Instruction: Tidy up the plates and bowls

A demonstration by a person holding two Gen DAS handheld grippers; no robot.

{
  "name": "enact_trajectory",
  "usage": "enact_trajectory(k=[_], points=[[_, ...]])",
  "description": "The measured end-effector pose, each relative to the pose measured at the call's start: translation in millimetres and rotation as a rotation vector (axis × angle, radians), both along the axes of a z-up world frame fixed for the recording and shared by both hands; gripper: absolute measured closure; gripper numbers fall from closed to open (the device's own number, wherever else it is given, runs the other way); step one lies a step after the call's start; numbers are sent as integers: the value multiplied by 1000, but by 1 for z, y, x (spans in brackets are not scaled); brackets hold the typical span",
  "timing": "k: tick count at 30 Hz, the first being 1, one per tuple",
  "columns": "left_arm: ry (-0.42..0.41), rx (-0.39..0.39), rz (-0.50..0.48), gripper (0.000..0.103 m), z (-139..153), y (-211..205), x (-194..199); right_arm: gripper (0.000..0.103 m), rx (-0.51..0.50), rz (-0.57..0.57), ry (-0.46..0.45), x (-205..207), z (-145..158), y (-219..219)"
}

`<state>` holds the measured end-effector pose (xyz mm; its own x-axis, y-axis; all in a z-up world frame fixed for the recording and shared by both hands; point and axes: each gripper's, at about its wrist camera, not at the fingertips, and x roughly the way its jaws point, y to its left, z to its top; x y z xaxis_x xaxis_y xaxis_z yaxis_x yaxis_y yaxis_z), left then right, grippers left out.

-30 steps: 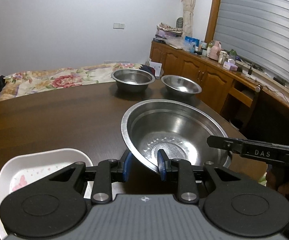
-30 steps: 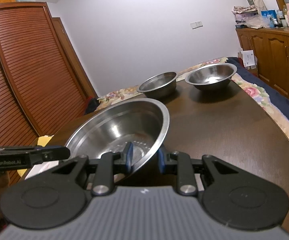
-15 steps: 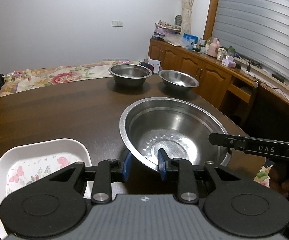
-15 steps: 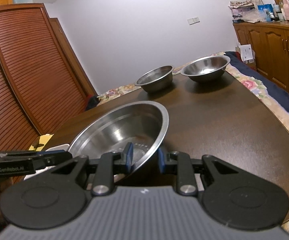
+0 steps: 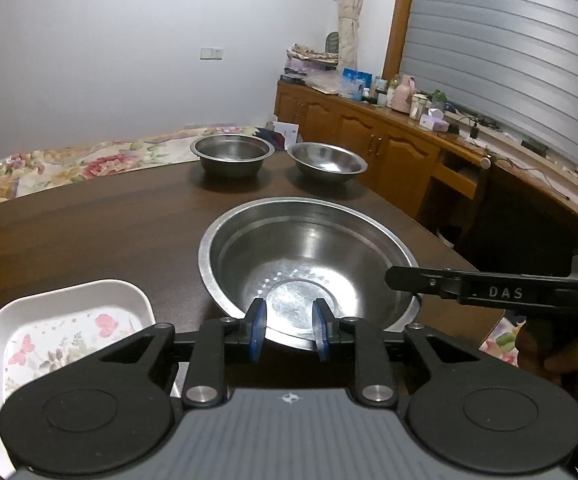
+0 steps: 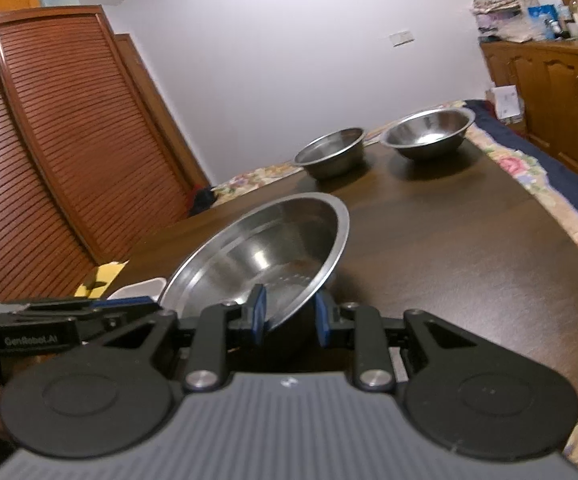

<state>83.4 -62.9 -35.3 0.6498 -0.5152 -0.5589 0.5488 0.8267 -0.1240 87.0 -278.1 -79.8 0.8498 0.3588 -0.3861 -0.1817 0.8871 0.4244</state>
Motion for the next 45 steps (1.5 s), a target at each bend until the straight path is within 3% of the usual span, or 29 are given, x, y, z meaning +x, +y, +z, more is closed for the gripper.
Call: enact_trajectory(k=[4, 16, 29, 40, 45], points=[[-4, -4, 9, 76, 1, 5, 0, 75, 35, -8, 13, 1, -3, -6], [-10, 6, 50, 75, 1, 14, 3, 74, 14, -38, 5, -5, 1, -18], [-33, 11, 57, 56, 10, 14, 13, 74, -53, -58, -25, -4, 13, -27], [-106, 32, 58, 47, 39, -6, 59, 59, -168, -59, -114, 20, 47, -44], [-101, 32, 86, 46, 48, -12, 90, 52, -223, -38, -137, 41, 59, -52]])
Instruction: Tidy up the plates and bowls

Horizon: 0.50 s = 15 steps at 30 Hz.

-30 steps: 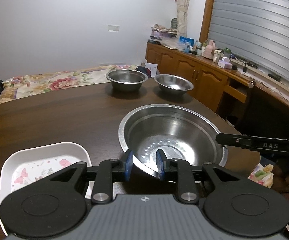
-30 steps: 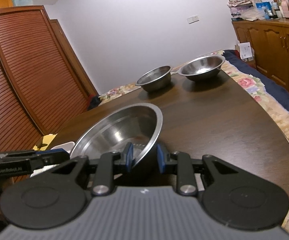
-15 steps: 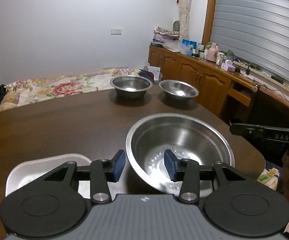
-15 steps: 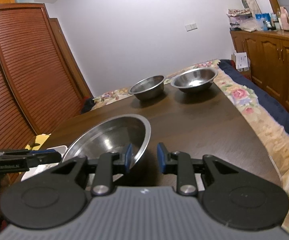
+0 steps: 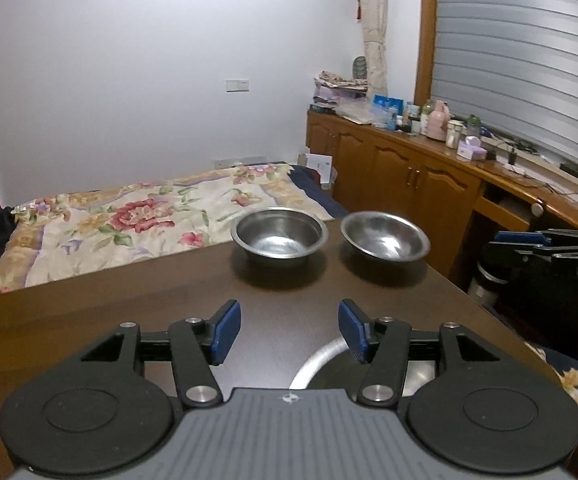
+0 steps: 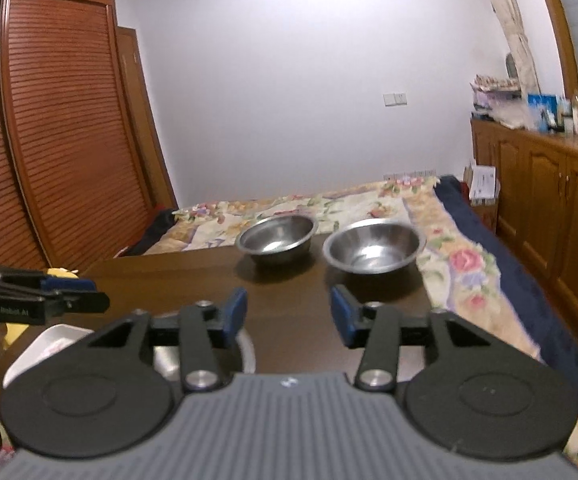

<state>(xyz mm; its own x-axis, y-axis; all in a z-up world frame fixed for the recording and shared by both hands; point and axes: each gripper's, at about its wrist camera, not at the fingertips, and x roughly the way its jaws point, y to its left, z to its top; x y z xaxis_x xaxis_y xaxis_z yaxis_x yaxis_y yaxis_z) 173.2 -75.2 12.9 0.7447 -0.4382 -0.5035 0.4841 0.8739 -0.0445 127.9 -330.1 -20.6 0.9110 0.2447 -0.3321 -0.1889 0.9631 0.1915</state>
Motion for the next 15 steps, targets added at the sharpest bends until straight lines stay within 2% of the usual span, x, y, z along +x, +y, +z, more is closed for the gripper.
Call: enact_trajectory(k=[7, 15], points=[[11, -4, 74, 46, 10, -2, 40, 52, -75, 92, 19, 55, 16, -8], [35, 46, 106, 45, 7, -12, 88, 52, -119, 180, 23, 114, 24, 0]])
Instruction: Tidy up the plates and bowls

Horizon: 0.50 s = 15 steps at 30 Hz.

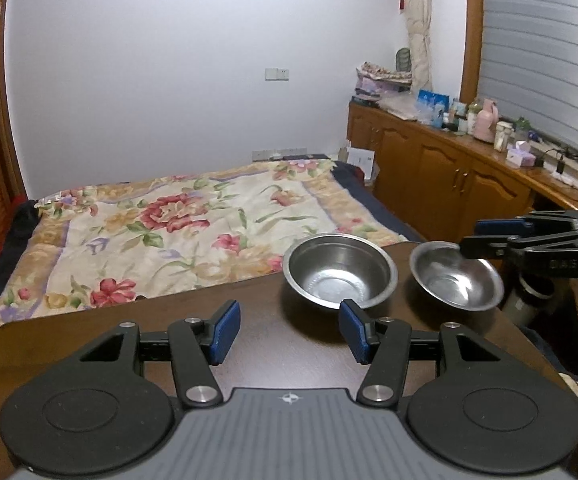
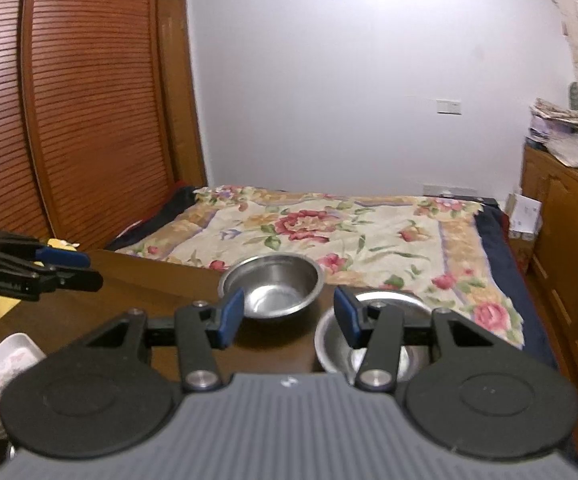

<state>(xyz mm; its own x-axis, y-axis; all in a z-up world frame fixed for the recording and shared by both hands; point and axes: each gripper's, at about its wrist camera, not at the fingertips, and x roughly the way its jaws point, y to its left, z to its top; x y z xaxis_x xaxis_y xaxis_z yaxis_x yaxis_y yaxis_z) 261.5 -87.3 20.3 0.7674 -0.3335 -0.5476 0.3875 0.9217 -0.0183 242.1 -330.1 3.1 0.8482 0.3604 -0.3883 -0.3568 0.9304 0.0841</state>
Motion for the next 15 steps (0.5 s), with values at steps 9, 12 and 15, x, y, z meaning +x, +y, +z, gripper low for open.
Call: enact_trajectory(k=[9, 12, 15], points=[[61, 1, -3, 45, -29, -20, 53, 52, -4, 38, 98, 69, -25, 17], [103, -30, -9, 45, -39, -24, 71, 52, -7, 26, 130, 88, -32, 22], [141, -47, -19, 46, -47, -29, 86, 52, -20, 10, 164, 98, -38, 26]])
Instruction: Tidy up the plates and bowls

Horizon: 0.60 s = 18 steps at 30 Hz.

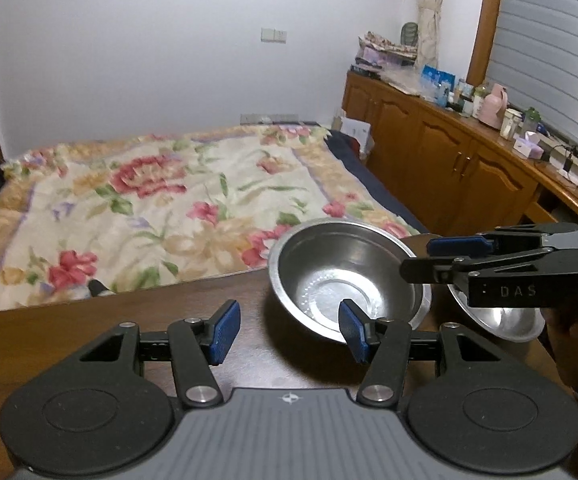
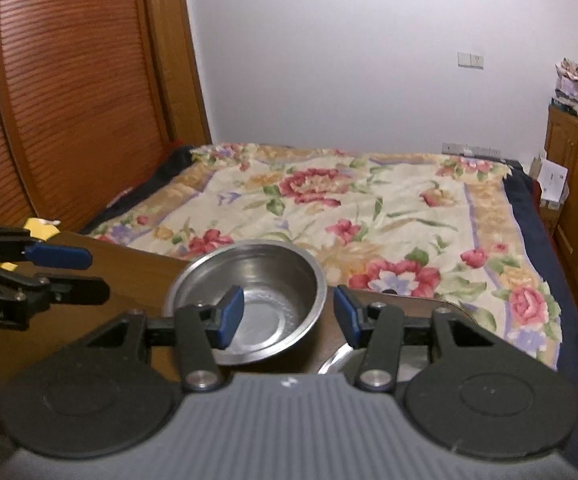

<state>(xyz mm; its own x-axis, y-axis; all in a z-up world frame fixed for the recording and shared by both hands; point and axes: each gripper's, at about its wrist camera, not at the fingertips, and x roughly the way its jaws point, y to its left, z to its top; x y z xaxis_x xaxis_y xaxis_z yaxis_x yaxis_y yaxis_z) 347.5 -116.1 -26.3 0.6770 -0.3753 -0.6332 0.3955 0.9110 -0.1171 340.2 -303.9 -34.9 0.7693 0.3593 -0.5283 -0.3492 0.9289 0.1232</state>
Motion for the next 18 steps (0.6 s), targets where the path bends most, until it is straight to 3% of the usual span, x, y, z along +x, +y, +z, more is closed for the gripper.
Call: enact_trajectory(k=[3, 11, 13, 15, 18], points=[[12, -5, 9, 50, -4, 0, 9, 52, 6, 5, 53, 10, -3, 3], [77, -45, 9, 53, -14, 2, 25, 52, -38, -1, 78, 18, -3, 14], [105, -55, -6, 59, -16, 3, 27, 52, -40, -2, 93, 22, -4, 14], [110, -47, -6, 74, -16, 3, 26, 52, -35, 1, 105, 24, -5, 15], [112, -35, -3, 79, -17, 4, 23, 62, -35, 20, 122, 26, -6, 18]])
